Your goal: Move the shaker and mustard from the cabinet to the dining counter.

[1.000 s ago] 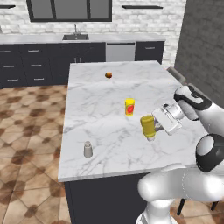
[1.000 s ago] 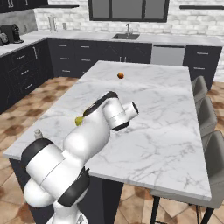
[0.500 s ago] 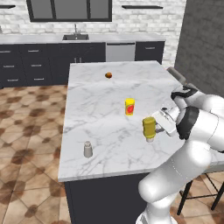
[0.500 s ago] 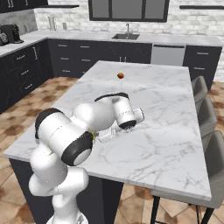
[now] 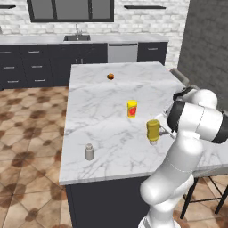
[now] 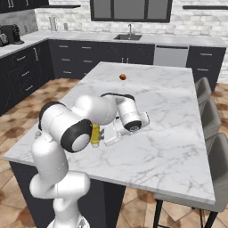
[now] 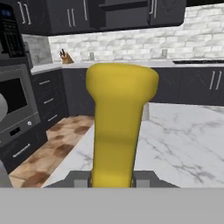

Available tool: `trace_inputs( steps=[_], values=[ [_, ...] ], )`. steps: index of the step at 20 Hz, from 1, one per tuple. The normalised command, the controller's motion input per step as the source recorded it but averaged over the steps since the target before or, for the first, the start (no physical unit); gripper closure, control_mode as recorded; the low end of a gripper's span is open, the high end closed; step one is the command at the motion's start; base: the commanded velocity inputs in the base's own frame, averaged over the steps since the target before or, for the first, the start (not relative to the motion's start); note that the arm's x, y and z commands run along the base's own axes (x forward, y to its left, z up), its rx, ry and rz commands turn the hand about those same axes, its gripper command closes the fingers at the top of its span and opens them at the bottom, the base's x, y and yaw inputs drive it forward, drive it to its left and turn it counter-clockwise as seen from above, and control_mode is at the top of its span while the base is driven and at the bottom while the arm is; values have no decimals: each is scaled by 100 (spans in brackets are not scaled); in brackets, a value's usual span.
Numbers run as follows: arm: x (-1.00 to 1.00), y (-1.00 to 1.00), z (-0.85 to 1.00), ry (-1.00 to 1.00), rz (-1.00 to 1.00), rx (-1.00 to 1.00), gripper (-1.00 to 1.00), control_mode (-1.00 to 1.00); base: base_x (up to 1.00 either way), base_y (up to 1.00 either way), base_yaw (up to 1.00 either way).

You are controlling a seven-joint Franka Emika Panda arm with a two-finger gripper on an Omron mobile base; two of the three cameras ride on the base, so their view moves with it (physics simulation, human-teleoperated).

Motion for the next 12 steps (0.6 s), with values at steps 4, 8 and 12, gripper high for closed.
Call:
trace_inputs(
  steps=[4,8,12],
  values=[
    [0,0,-18,0,0,0,100,-100,0,0,0],
    [0,0,-19,-1,0,0,100,-100,0,0,0],
    [0,0,-17,-2,0,0,100,-100,0,0,0]
  ],
)
